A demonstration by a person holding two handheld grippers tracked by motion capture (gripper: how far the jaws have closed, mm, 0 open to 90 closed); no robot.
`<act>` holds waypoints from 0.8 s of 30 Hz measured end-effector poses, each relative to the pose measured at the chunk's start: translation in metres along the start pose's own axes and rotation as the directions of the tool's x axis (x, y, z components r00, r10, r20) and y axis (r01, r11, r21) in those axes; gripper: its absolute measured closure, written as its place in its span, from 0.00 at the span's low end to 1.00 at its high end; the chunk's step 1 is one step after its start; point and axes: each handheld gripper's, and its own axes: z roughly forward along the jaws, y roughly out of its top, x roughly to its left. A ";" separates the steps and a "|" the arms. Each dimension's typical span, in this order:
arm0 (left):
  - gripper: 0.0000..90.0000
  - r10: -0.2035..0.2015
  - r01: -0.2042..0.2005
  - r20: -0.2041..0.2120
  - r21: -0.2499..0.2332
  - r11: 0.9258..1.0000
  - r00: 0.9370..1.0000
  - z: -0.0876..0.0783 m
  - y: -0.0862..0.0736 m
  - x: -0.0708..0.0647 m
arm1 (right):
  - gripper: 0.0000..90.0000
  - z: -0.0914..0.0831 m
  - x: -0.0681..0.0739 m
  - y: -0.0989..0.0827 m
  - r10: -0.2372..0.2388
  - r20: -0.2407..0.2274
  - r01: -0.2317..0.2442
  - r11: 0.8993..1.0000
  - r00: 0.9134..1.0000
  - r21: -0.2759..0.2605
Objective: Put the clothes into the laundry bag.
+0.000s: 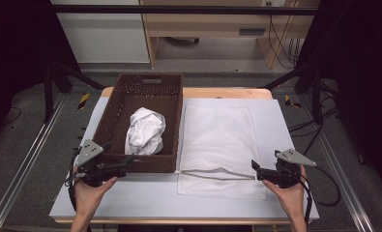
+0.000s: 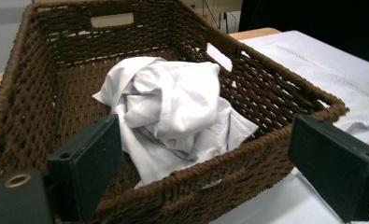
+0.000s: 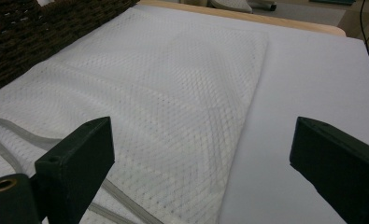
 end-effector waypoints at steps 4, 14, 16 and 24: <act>0.11 0.001 -0.001 -0.002 -0.004 1.000 1.000 0.000 0.004 0.000 | 0.08 0.001 0.002 0.000 0.001 -0.003 -0.001 1.000 1.000 0.001; 0.13 0.021 -0.021 0.015 -0.023 1.000 1.000 0.011 0.028 -0.005 | 0.06 -0.001 0.007 0.005 -0.004 0.001 0.004 1.000 1.000 -0.026; 0.13 0.019 -0.019 0.020 -0.020 1.000 1.000 0.015 0.030 -0.005 | 0.06 -0.002 0.007 0.005 0.000 0.001 0.000 1.000 1.000 -0.028; 0.13 0.038 -0.038 -0.002 0.010 0.999 0.999 0.033 0.049 -0.004 | 0.06 -0.001 0.008 0.006 0.000 0.008 0.000 1.000 1.000 -0.022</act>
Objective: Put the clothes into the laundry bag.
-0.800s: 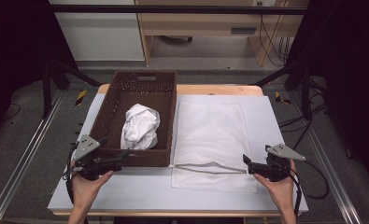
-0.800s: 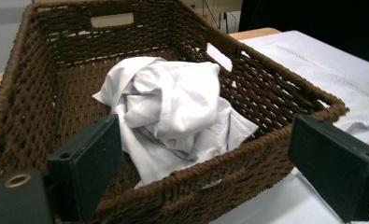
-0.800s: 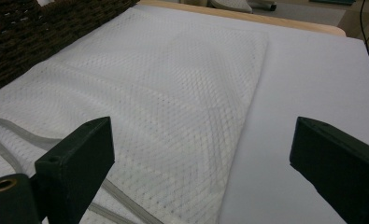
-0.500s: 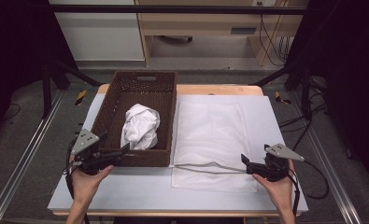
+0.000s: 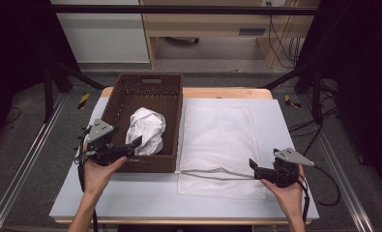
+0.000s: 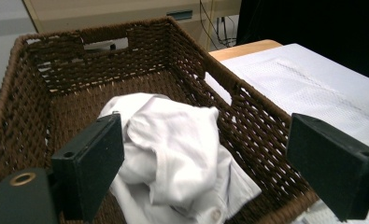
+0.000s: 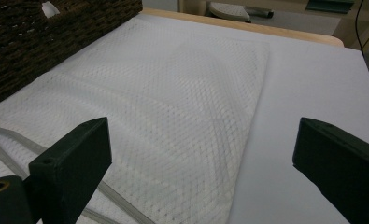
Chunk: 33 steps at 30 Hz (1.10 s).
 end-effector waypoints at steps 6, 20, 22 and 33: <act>0.13 0.015 -0.015 -0.012 0.015 1.000 1.000 0.009 0.016 0.003 | 0.06 0.000 -0.001 0.000 0.002 0.005 -0.002 1.000 1.000 0.002; 0.11 0.053 -0.047 -0.056 0.101 0.994 0.997 0.058 0.048 0.017 | 0.06 0.000 -0.003 -0.001 0.007 0.009 -0.007 1.000 1.000 0.003; 0.11 0.057 -0.051 -0.059 0.106 0.993 0.997 0.062 0.047 0.017 | 0.06 0.000 -0.003 -0.001 0.007 0.008 -0.007 1.000 1.000 0.002; 0.08 0.060 -0.060 0.003 0.196 0.979 0.998 0.103 0.030 0.023 | 0.05 0.001 -0.006 -0.002 0.018 0.008 -0.018 1.000 1.000 0.009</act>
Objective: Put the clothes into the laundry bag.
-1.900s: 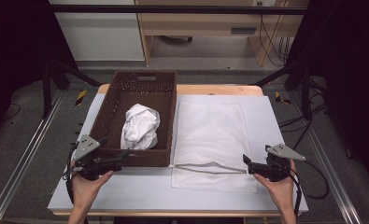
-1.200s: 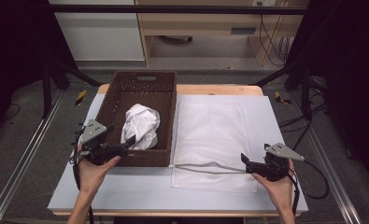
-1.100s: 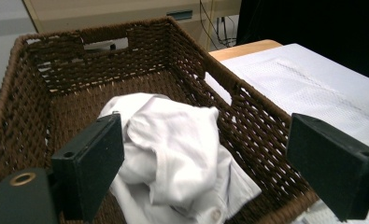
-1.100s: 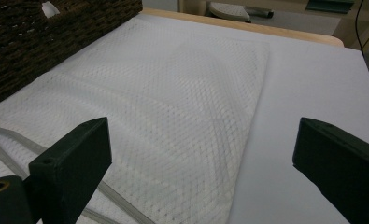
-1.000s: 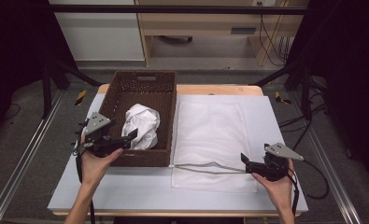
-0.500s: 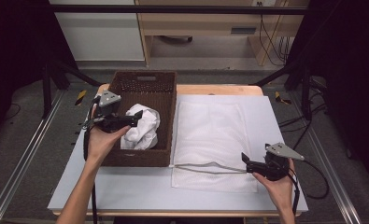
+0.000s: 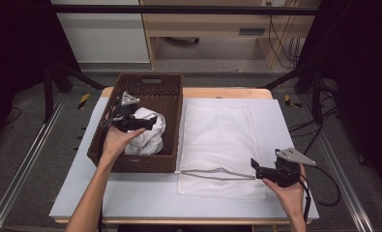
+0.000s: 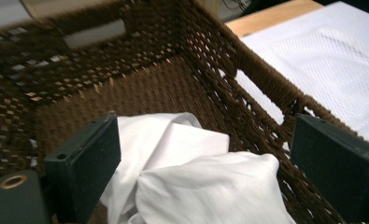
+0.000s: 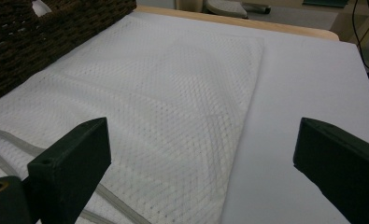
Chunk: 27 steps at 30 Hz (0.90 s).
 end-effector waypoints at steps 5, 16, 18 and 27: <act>0.07 0.015 -0.015 0.001 0.065 0.998 1.000 0.010 -0.005 -0.002 | 0.05 0.000 -0.001 0.000 0.004 -0.003 -0.004 1.000 1.000 0.005; 0.02 0.055 -0.054 0.000 0.170 0.984 0.998 0.030 -0.015 -0.004 | 0.04 0.001 -0.003 -0.002 0.012 -0.010 -0.012 1.000 1.000 0.015; 0.02 0.048 -0.048 0.006 0.178 0.983 0.999 0.034 -0.017 -0.003 | 0.04 0.002 -0.004 -0.003 0.011 -0.007 -0.011 1.000 1.000 0.018; 0.00 0.036 -0.040 0.023 0.229 0.972 0.999 0.048 -0.031 -0.001 | 0.04 0.003 -0.006 -0.005 0.017 -0.004 -0.017 0.999 1.000 0.030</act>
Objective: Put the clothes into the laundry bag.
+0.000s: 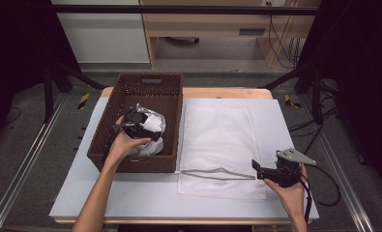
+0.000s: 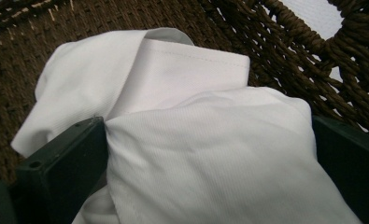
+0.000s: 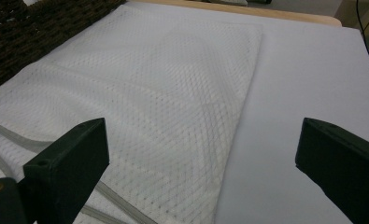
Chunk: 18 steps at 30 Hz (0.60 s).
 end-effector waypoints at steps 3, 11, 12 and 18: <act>0.00 0.007 -0.007 -0.005 0.020 1.000 1.000 0.004 -0.003 0.000 | 0.04 0.001 -0.001 -0.001 0.002 0.001 -0.002 1.000 1.000 0.004; 0.00 -0.006 0.005 0.015 0.037 0.999 1.000 0.013 -0.008 0.004 | 0.04 0.004 -0.003 -0.004 0.001 0.012 -0.001 1.000 1.000 0.018; 0.00 -0.017 0.016 0.012 0.040 0.999 1.000 0.014 -0.009 0.004 | 0.04 0.004 -0.002 -0.004 0.004 0.010 -0.004 1.000 1.000 0.021; 0.18 -0.011 0.012 -0.002 0.172 0.985 1.000 0.021 -0.009 0.001 | 0.04 0.004 -0.003 -0.003 0.001 0.013 -0.001 1.000 1.000 0.020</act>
